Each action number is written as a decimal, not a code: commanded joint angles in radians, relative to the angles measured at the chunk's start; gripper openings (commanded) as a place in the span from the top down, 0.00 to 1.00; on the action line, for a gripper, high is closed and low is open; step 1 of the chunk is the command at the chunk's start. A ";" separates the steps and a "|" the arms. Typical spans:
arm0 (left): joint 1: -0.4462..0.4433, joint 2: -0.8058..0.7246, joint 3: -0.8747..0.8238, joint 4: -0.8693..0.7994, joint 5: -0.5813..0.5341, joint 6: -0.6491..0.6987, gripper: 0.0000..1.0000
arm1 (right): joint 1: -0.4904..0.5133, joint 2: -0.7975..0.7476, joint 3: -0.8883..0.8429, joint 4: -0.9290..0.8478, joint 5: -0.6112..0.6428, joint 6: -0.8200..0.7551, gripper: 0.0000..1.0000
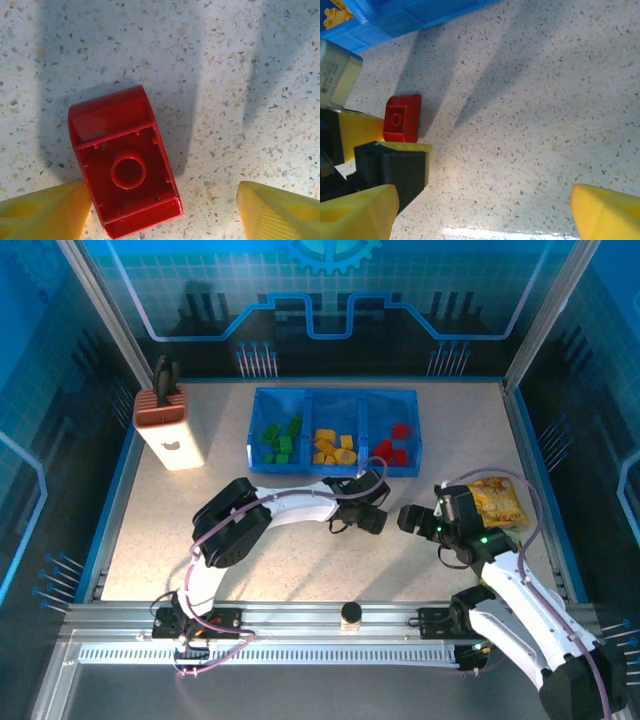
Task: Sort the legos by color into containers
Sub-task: Pick up the lego from the center of the table, then place the lego in the container.
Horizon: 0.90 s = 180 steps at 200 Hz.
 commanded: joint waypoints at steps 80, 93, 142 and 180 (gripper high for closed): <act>-0.020 0.003 0.044 -0.107 -0.149 0.068 0.68 | 0.017 -0.044 -0.044 -0.026 -0.008 0.046 0.10; -0.020 -0.028 0.039 -0.103 -0.155 0.077 0.69 | 0.017 -0.044 -0.046 -0.023 -0.009 0.049 0.11; -0.020 -0.156 0.050 -0.080 -0.172 0.141 0.71 | 0.026 -0.050 -0.064 -0.016 -0.024 0.055 0.10; -0.019 -0.229 0.087 -0.094 -0.189 0.181 0.72 | 0.033 -0.094 -0.065 -0.049 -0.009 0.049 0.10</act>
